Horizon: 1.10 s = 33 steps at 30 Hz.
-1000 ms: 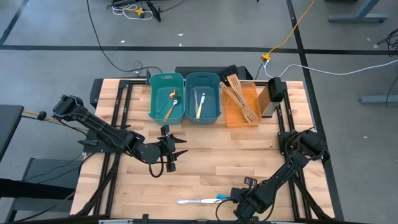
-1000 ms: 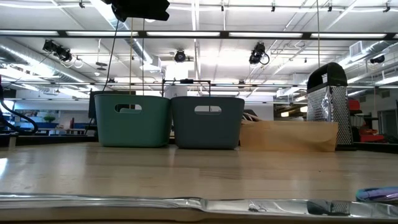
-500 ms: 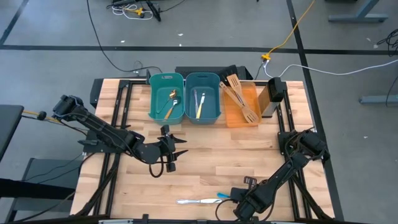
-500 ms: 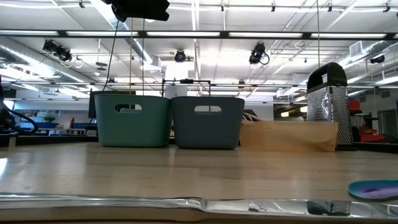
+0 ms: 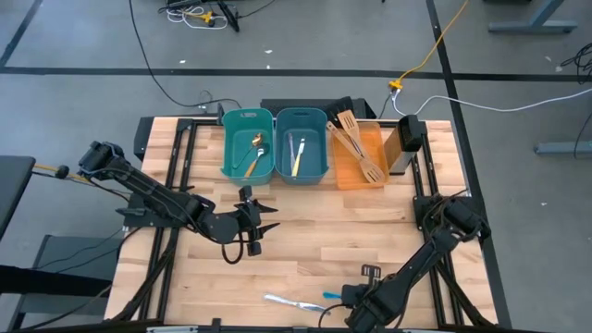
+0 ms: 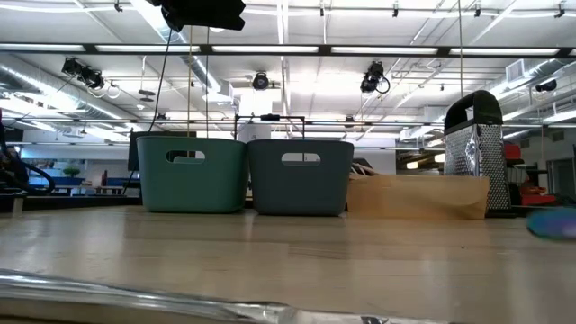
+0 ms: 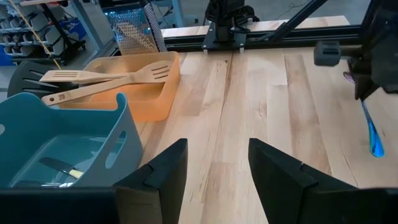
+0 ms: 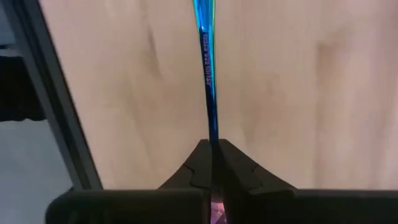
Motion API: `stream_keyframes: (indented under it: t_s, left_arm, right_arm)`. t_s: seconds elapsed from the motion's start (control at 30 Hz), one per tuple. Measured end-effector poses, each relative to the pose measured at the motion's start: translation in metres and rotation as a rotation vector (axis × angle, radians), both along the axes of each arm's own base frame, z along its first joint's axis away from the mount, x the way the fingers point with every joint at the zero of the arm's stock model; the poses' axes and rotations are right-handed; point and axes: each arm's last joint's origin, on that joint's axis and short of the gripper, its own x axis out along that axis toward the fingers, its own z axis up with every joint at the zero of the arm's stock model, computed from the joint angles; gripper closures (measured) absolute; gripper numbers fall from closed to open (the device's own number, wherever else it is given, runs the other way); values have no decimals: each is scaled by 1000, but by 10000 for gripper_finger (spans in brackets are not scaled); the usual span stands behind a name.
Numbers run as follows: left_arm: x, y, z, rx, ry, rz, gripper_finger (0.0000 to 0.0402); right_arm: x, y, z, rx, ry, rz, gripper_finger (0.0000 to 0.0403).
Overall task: Pick & Place Kitchen Items
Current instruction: Put the blue spoon into the green bin
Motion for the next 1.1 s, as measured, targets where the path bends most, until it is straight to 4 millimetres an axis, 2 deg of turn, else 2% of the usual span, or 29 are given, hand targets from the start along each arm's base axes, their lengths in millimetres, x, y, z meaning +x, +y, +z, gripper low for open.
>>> stream_keyframes:
  t_s: [0.23, 0.43, 0.7, 1.1]
  left_arm:
    - [0, 0, 0, 0, 0, 0, 225]
    - [0, 0, 0, 0, 0, 0, 225]
    - [0, 0, 0, -7, -2, 3, 225]
    - [0, 0, 0, -16, -5, 6, 225]
  right_arm:
    - [2, -5, 24, -104, 22, -4, 386]
    - [11, -9, 52, -145, -5, 13, 386]
    - [24, -14, 93, -179, -102, 34, 387]
    - [39, -26, 131, -265, -256, 73, 387]
